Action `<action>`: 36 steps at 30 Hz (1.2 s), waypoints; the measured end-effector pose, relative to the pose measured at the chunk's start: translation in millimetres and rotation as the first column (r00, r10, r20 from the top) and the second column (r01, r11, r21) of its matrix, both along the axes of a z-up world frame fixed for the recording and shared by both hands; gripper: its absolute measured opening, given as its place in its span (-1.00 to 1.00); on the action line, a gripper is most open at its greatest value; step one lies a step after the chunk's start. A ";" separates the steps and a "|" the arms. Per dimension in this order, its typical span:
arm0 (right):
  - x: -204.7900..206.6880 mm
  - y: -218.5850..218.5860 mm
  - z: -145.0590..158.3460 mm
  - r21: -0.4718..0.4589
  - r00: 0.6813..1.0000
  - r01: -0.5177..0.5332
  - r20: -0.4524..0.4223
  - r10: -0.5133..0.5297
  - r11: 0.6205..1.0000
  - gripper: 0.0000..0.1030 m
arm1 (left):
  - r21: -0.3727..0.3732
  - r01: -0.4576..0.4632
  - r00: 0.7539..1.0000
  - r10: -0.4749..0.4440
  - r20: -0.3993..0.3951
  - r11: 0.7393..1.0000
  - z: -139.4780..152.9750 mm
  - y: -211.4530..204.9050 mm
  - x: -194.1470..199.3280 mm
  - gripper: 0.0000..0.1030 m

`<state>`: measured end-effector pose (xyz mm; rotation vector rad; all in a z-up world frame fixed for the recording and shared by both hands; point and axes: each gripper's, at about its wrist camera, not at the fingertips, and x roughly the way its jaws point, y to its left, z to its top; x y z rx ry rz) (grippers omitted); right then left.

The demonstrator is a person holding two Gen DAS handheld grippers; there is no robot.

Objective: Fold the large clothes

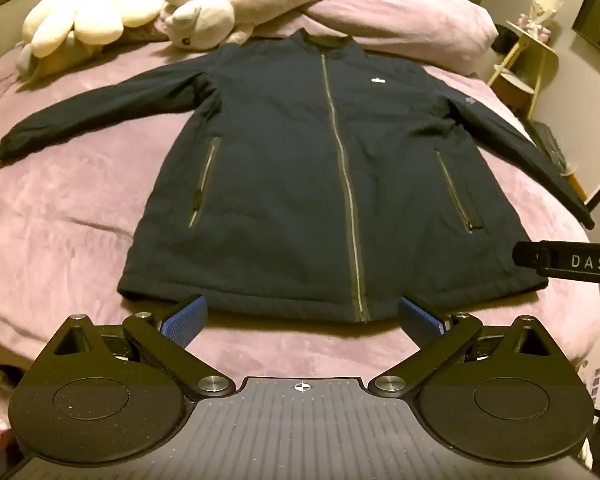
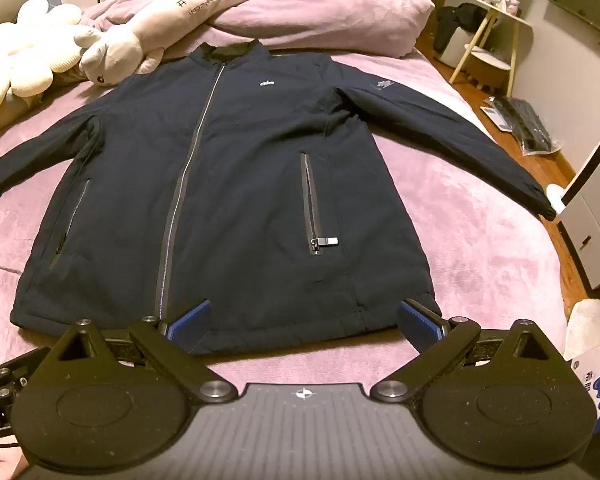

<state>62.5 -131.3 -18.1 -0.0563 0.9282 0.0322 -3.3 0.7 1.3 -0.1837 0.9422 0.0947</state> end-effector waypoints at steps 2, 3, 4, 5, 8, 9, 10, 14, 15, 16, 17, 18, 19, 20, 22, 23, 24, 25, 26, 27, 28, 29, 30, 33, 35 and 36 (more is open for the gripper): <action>0.3 0.2 0.0 -0.001 1.000 0.000 0.000 0.000 1.000 0.93 | -0.003 -0.002 1.000 0.002 0.000 1.000 -0.5 0.3 0.2 1.00; 0.2 0.2 0.1 0.000 1.000 0.000 0.000 0.000 1.000 0.93 | -0.004 -0.003 1.000 0.003 0.001 1.000 -0.7 0.5 0.0 1.00; 0.2 0.4 0.1 0.000 1.000 0.001 -0.001 -0.001 1.000 0.93 | -0.005 -0.003 1.000 0.003 0.001 1.000 -0.7 0.7 -0.1 1.00; 0.3 0.4 0.1 0.000 1.000 0.001 0.000 -0.001 1.000 0.93 | -0.005 -0.002 1.000 0.002 0.001 1.000 -0.6 0.7 0.0 1.00; 0.6 0.6 0.3 0.000 1.000 0.001 -0.003 -0.001 1.000 0.93 | -0.007 -0.005 1.000 0.005 0.000 1.000 -0.5 1.2 -0.5 1.00; -1.0 -0.8 1.5 0.001 1.000 0.002 -0.001 -0.002 1.000 0.93 | -0.008 -0.005 1.000 0.005 -0.002 1.000 -0.8 1.2 -0.7 1.00; -0.8 -0.7 1.6 0.000 1.000 0.001 -0.001 -0.001 1.000 0.93 | -0.010 -0.006 1.000 0.006 -0.002 1.000 -0.6 1.5 -0.8 1.00; -1.0 -0.2 0.4 0.000 1.000 0.001 0.002 -0.001 1.000 0.93 | -0.010 -0.006 1.000 0.006 -0.002 1.000 -0.9 1.6 -0.7 1.00; -0.9 -0.1 0.1 0.001 1.000 0.000 0.002 0.000 1.000 0.93 | -0.010 -0.006 1.000 0.006 -0.002 1.000 -0.8 1.6 -0.7 1.00; -1.1 -0.1 0.1 0.001 1.000 0.000 0.001 0.000 1.000 0.93 | -0.010 -0.006 1.000 0.006 -0.002 1.000 -0.8 1.6 -0.7 1.00; -1.0 -0.2 0.1 0.001 1.000 0.000 0.001 0.000 1.000 0.93 | -0.010 -0.006 1.000 0.006 -0.002 1.000 -0.8 1.6 -0.6 1.00; -0.9 -0.3 0.2 0.002 1.000 -0.001 0.002 0.001 1.000 0.93 | -0.010 -0.006 1.000 0.006 -0.003 1.000 -0.8 1.6 -0.6 1.00; -0.8 -0.3 0.2 0.001 1.000 -0.002 0.001 0.002 1.000 0.93 | -0.012 -0.007 1.000 0.007 -0.004 1.000 -0.9 1.7 -0.9 1.00; -0.5 -0.1 -0.1 0.001 1.000 -0.002 0.001 0.002 1.000 0.93 | -0.014 -0.009 1.000 0.009 -0.004 1.000 -1.4 2.1 -1.3 1.00; -0.3 -0.2 0.0 0.002 1.000 -0.003 0.001 0.003 1.000 0.93 | -0.016 -0.011 1.000 0.011 -0.006 1.000 -2.0 2.4 -1.7 1.00; 0.0 -0.1 -0.4 0.002 1.000 -0.003 0.000 0.003 1.000 0.93 | -0.017 -0.012 1.000 0.012 -0.006 1.000 -2.2 2.7 -1.9 1.00; -0.1 0.1 -0.3 0.001 1.000 -0.003 0.000 0.003 1.000 0.93 | -0.018 -0.012 1.000 0.012 -0.007 1.000 -2.4 2.8 -2.0 1.00; -0.7 0.1 0.0 0.001 1.000 -0.004 0.001 0.004 1.000 0.93 | -0.019 -0.013 1.000 0.012 -0.007 1.000 -2.8 3.2 -1.7 1.00; -0.6 0.2 -0.1 0.001 1.000 -0.004 0.001 0.004 1.000 0.93 | -0.019 -0.012 1.000 0.012 -0.008 1.000 -2.8 3.2 -1.7 1.00; -0.3 0.4 -0.3 0.001 1.000 -0.004 0.001 0.004 1.000 0.93 | -0.019 -0.012 1.000 0.012 -0.008 1.000 -2.9 3.2 -1.8 1.00; -0.3 0.4 -0.3 0.001 1.000 -0.004 0.000 0.004 1.000 0.93 | -0.020 -0.012 1.000 0.012 -0.009 1.000 -3.1 3.2 -1.7 1.00; -0.7 0.3 0.0 0.001 1.000 -0.003 0.000 0.003 1.000 0.93 | -0.021 -0.012 1.000 0.012 -0.010 1.000 -3.4 3.3 -1.8 1.00; -0.8 0.4 0.1 0.001 1.000 -0.003 0.000 0.003 1.000 0.93 | -0.021 -0.012 1.000 0.011 -0.011 1.000 -3.3 3.1 -1.5 1.00; -0.8 0.3 0.1 0.001 1.000 -0.004 0.000 0.004 1.000 0.93 | -0.022 -0.013 1.000 0.012 -0.012 1.000 -3.7 3.3 -1.4 1.00; -0.5 0.5 -0.3 0.001 1.000 -0.004 -0.001 0.004 1.000 0.93 | -0.023 -0.014 1.000 0.013 -0.013 1.000 -3.8 3.1 -1.5 1.00; -0.5 0.6 -0.3 0.000 1.000 -0.003 -0.002 0.003 1.000 0.93 | -0.024 -0.014 1.000 0.014 -0.013 1.000 -4.2 3.1 -1.7 1.00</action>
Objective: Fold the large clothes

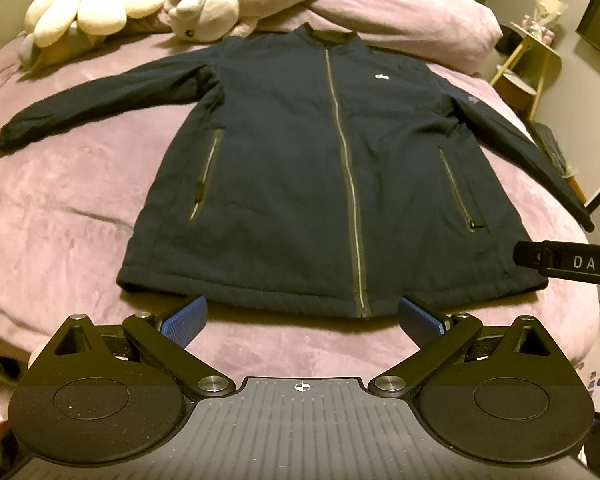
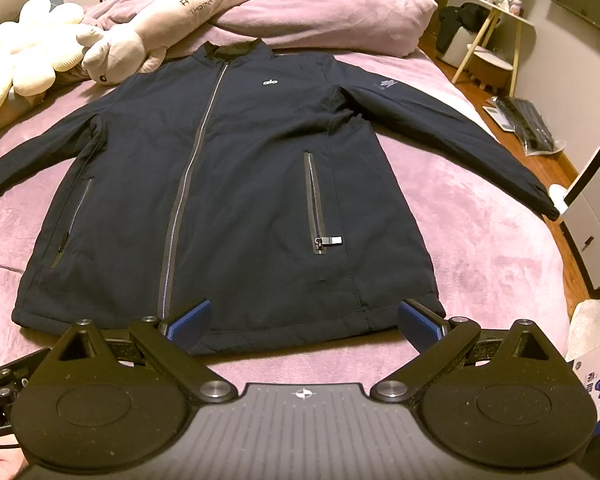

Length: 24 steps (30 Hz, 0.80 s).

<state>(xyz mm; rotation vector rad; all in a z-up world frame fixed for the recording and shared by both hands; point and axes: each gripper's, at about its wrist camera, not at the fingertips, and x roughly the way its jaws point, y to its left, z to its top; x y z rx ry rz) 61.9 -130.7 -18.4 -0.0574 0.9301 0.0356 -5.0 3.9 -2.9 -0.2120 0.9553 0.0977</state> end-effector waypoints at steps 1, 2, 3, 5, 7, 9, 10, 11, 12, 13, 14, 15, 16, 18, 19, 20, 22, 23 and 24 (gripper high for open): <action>-0.2 -0.1 -0.1 0.001 1.000 -0.001 0.000 0.001 1.000 0.93 | 0.000 0.000 1.000 0.000 0.000 1.000 0.1 0.1 0.2 1.00; -0.1 0.4 -0.6 0.001 1.000 -0.002 0.000 0.002 1.000 0.93 | 0.000 -0.001 1.000 0.001 -0.001 1.000 -0.1 0.3 0.1 1.00; -0.2 0.9 -1.0 0.001 1.000 -0.003 -0.001 0.003 1.000 0.93 | -0.002 -0.001 1.000 0.001 -0.002 1.000 -0.5 0.6 0.2 1.00; -0.1 0.9 -1.7 0.000 1.000 -0.005 -0.001 0.005 1.000 0.93 | -0.005 -0.002 1.000 0.002 -0.005 1.000 -1.0 1.3 0.6 1.00; 0.1 0.9 -1.7 0.001 1.000 -0.005 -0.001 0.005 1.000 0.93 | -0.007 -0.003 1.000 0.003 -0.006 1.000 -0.8 1.9 0.8 1.00; 0.0 1.0 -1.6 0.000 1.000 -0.004 -0.001 0.004 1.000 0.93 | -0.007 -0.003 1.000 0.003 -0.006 1.000 -1.0 1.9 0.6 1.00; 0.1 1.1 -1.6 0.001 1.000 -0.005 -0.001 0.005 1.000 0.93 | -0.007 -0.002 1.000 0.002 -0.006 1.000 -0.9 2.0 0.7 1.00; 0.0 1.3 -1.7 0.000 1.000 -0.005 -0.001 0.005 1.000 0.93 | -0.007 -0.002 1.000 0.002 -0.006 1.000 -0.9 1.9 0.7 1.00; 0.1 1.2 -1.5 0.000 1.000 -0.004 -0.002 0.004 1.000 0.93 | -0.007 -0.003 1.000 0.003 -0.006 1.000 -0.9 1.9 0.7 1.00; 0.1 1.1 -1.5 0.001 1.000 -0.004 -0.002 0.004 1.000 0.93 | -0.007 -0.003 1.000 0.003 -0.005 1.000 -0.9 1.9 0.7 1.00; 0.1 1.1 -1.4 0.001 1.000 -0.005 -0.001 0.005 1.000 0.93 | -0.007 -0.003 1.000 0.003 -0.005 1.000 -0.9 1.9 0.7 1.00; 0.1 1.1 -1.4 0.000 1.000 -0.005 -0.001 0.005 1.000 0.93 | -0.007 -0.002 1.000 0.002 -0.005 1.000 -0.8 1.9 0.7 1.00; 0.1 1.1 -1.3 0.000 1.000 -0.005 -0.001 0.005 1.000 0.93 | -0.007 -0.003 1.000 0.003 -0.006 1.000 -0.8 1.9 0.8 1.00; -0.4 1.5 -1.6 -0.002 1.000 -0.007 0.001 0.007 1.000 0.93 | -0.007 -0.003 1.000 0.003 -0.007 1.000 -1.0 1.8 0.7 1.00; -0.5 1.8 -2.0 -0.002 1.000 -0.007 0.002 0.007 1.000 0.93 | -0.007 -0.002 1.000 0.002 -0.006 1.000 -0.9 1.9 0.8 1.00; -0.6 2.0 -2.6 -0.002 1.000 -0.008 0.001 0.008 1.000 0.93 | -0.008 -0.003 1.000 0.003 -0.007 1.000 -0.5 1.9 0.7 1.00; -0.6 1.9 -1.9 -0.002 1.000 -0.007 0.001 0.007 1.000 0.93 | -0.008 -0.003 1.000 0.003 -0.007 1.000 -0.8 2.0 0.5 1.00; -0.7 2.0 -2.1 -0.002 1.000 -0.006 0.001 0.006 1.000 0.93 | -0.008 -0.003 1.000 0.003 -0.007 1.000 -0.8 2.0 0.4 1.00; -0.6 1.9 -1.9 -0.002 1.000 -0.006 0.001 0.006 1.000 0.93 | -0.008 -0.003 1.000 0.003 -0.007 1.000 -0.8 2.1 0.4 1.00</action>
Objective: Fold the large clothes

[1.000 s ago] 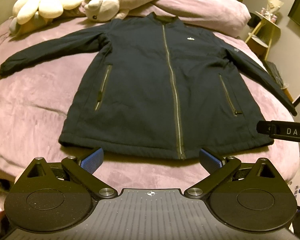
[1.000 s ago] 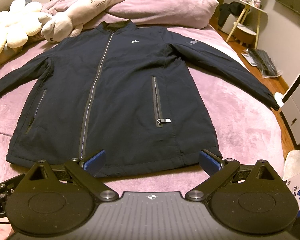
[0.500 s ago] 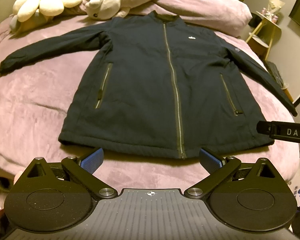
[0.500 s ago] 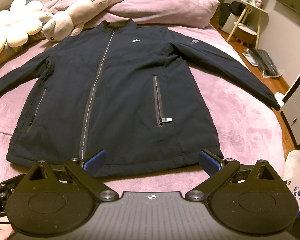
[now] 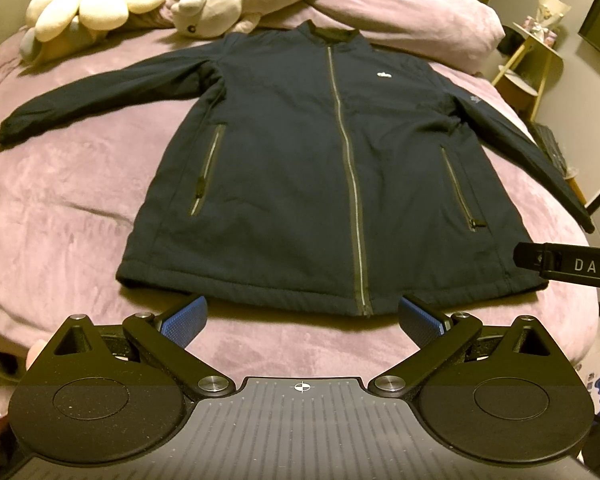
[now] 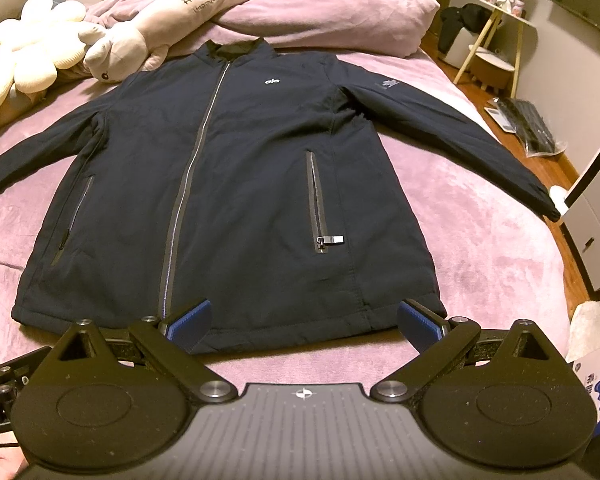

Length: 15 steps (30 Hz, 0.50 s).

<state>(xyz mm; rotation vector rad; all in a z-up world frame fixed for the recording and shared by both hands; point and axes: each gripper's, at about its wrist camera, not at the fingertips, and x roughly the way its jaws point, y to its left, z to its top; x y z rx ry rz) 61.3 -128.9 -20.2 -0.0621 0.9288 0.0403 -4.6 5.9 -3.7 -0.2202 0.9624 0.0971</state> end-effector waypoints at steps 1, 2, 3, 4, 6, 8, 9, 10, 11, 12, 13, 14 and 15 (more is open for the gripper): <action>0.0 0.0 0.0 0.000 1.000 0.000 0.000 0.000 1.000 0.93 | 0.000 0.000 1.000 0.000 0.000 1.000 0.0 0.0 0.0 1.00; 0.0 0.1 -0.1 0.000 1.000 0.000 0.000 0.000 1.000 0.93 | 0.000 0.000 1.000 0.000 0.000 1.000 0.0 0.0 0.0 1.00; -0.1 0.0 -0.3 0.001 1.000 0.001 0.000 -0.001 1.000 0.93 | -0.001 0.000 1.000 0.000 0.000 1.000 0.0 0.0 0.1 1.00; 0.0 0.0 -0.2 0.001 1.000 0.000 0.000 0.000 1.000 0.93 | -0.001 0.000 1.000 0.000 -0.001 1.000 0.0 0.0 0.1 1.00; -0.1 0.0 -0.2 0.001 1.000 0.000 -0.001 0.000 1.000 0.93 | -0.002 -0.001 1.000 0.001 -0.002 1.000 -0.5 0.2 0.3 1.00; 0.0 0.0 -0.2 0.001 1.000 0.000 -0.001 0.000 1.000 0.93 | -0.002 0.000 1.000 0.000 -0.002 1.000 -0.7 0.1 0.2 1.00; -0.3 0.3 -0.6 0.001 1.000 0.000 -0.001 0.000 1.000 0.93 | -0.002 -0.001 1.000 0.001 -0.002 1.000 -1.2 -0.2 -0.2 1.00; -0.1 0.0 -0.2 0.001 1.000 0.000 -0.001 0.000 1.000 0.93 | -0.002 0.000 1.000 0.000 -0.002 1.000 -1.2 -0.2 -0.2 1.00; 0.0 0.1 -0.1 0.002 1.000 0.000 0.000 0.000 1.000 0.93 | -0.002 0.000 1.000 0.000 -0.001 1.000 -1.3 -0.2 -0.3 1.00; -0.2 -0.1 -0.6 0.003 1.000 0.000 0.000 0.000 1.000 0.93 | -0.001 0.000 1.000 0.000 -0.001 1.000 -1.9 -0.5 -0.6 1.00; -0.6 0.2 -1.1 0.004 1.000 0.000 0.001 0.000 1.000 0.93 | -0.002 0.000 1.000 0.000 -0.001 1.000 -1.9 -0.5 -0.5 1.00; -0.6 0.1 -1.1 0.004 1.000 -0.001 0.000 0.001 1.000 0.93 | -0.003 0.000 1.000 0.000 -0.002 1.000 -2.0 -0.5 -0.5 1.00; -0.7 -0.1 -1.3 0.006 1.000 -0.003 0.001 0.003 1.000 0.93 | -0.004 -0.001 1.000 0.001 -0.004 1.000 -2.7 -0.5 -0.6 1.00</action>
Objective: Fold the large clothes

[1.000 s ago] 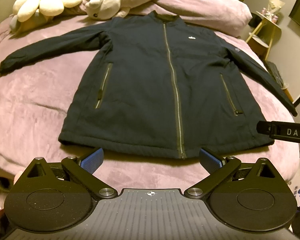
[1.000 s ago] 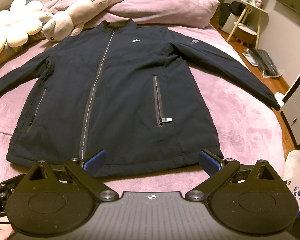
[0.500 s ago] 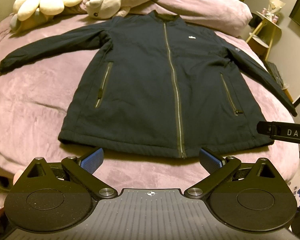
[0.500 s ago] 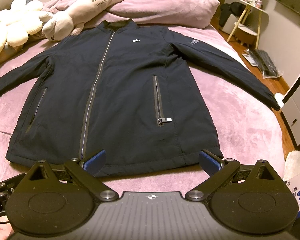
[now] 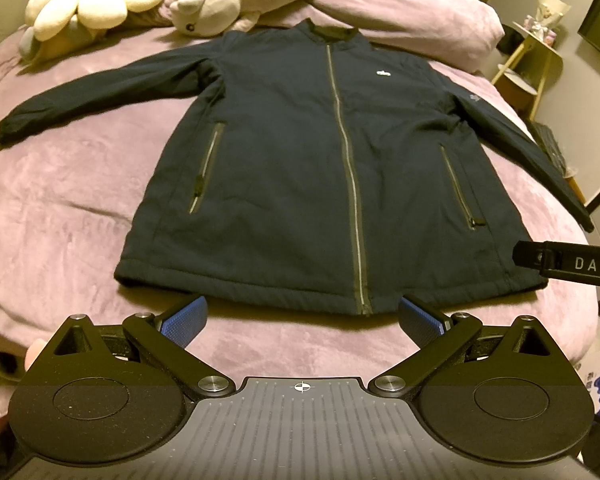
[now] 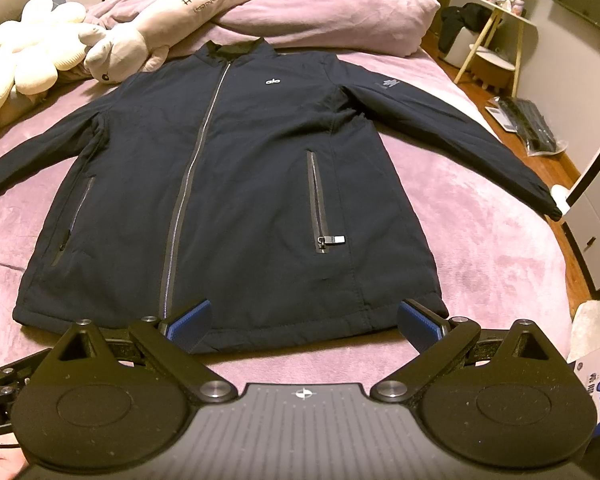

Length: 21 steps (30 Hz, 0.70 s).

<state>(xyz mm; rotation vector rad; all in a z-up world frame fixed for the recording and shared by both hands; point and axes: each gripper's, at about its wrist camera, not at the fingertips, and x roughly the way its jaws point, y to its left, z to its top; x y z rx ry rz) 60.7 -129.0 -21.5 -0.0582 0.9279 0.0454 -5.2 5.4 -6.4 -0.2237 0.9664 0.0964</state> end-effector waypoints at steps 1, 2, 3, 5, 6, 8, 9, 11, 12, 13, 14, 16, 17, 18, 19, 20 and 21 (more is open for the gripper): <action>-0.2 -0.2 -0.2 0.002 1.000 -0.002 0.000 0.002 1.000 0.93 | -0.001 -0.001 1.000 0.001 -0.002 1.000 -0.5 -0.2 0.2 1.00; -0.2 -0.4 -0.3 0.005 1.000 -0.003 0.000 0.003 1.000 0.93 | -0.002 -0.001 1.000 0.001 -0.003 1.000 -1.0 -0.4 0.0 1.00; -0.2 -0.7 -0.4 0.010 1.000 -0.005 0.001 0.005 1.000 0.93 | -0.004 -0.001 1.000 0.001 -0.003 1.000 -1.0 -0.2 0.2 1.00; 0.2 -1.6 -0.8 0.019 1.000 -0.009 0.000 0.009 1.000 0.93 | -0.004 -0.002 1.000 0.002 -0.004 1.000 -1.4 -0.2 0.6 1.00; 0.8 -2.2 -1.1 0.024 1.000 -0.010 -0.001 0.010 1.000 0.93 | -0.006 -0.001 1.000 0.001 -0.006 1.000 -1.6 0.0 1.3 1.00; 1.3 -3.3 -3.0 0.035 1.000 -0.014 -0.007 0.014 0.999 0.93 | -0.008 -0.001 1.000 0.001 -0.011 1.000 -2.8 0.1 2.3 1.00; 2.5 -3.6 -3.6 0.038 1.000 -0.015 -0.011 0.015 0.999 0.93 | -0.010 0.000 1.000 0.000 -0.014 1.000 -3.5 0.4 3.2 1.00; 3.6 -4.2 -5.7 0.045 1.000 -0.017 -0.019 0.018 0.999 0.93 | -0.012 0.001 1.000 -0.002 -0.021 1.000 -5.1 -0.1 4.5 1.00; 4.1 -4.4 -6.6 0.047 1.000 -0.018 -0.020 0.019 0.999 0.93 | -0.013 0.002 1.000 -0.003 -0.024 1.000 -5.5 0.1 5.4 1.00; 4.8 -4.5 -7.2 0.049 1.000 -0.018 -0.021 0.019 0.999 0.93 | -0.013 0.003 1.000 -0.003 -0.027 1.000 -6.3 0.1 6.1 1.00; 5.6 -4.9 -7.8 0.053 1.000 -0.018 -0.022 0.019 0.998 0.93 | -0.014 0.002 1.000 -0.002 -0.030 1.000 -7.1 0.3 7.3 1.00; 7.4 -6.0 -8.9 0.061 1.000 -0.017 -0.023 0.019 0.998 0.93 | -0.017 0.002 0.999 -0.003 -0.034 1.000 -8.1 0.7 9.1 1.00; 8.2 -6.6 -9.7 0.067 1.000 -0.018 -0.023 0.020 0.998 0.93 | -0.020 0.003 0.999 -0.003 -0.036 1.000 -8.6 0.6 10.3 1.00; 8.7 -7.0 -10.2 0.071 1.000 -0.019 -0.024 0.021 0.997 0.93 | -0.021 0.003 0.999 -0.004 -0.039 1.000 -9.5 0.4 11.3 1.00; 9.5 -7.6 -11.2 0.077 0.999 -0.020 -0.025 0.022 0.997 0.93 | -0.021 0.004 0.999 -0.005 -0.041 1.000 -10.0 0.3 12.0 1.00; 10.2 -8.3 -12.3 0.083 0.999 -0.023 -0.025 0.025 0.996 0.93 | -0.023 0.004 0.999 -0.005 -0.045 1.000 -11.3 0.3 13.4 1.00; 10.0 -9.2 -13.8 0.088 0.999 -0.025 -0.026 0.027 0.996 0.93 | -0.024 0.005 0.999 -0.006 -0.048 1.000 -12.2 0.4 14.1 1.00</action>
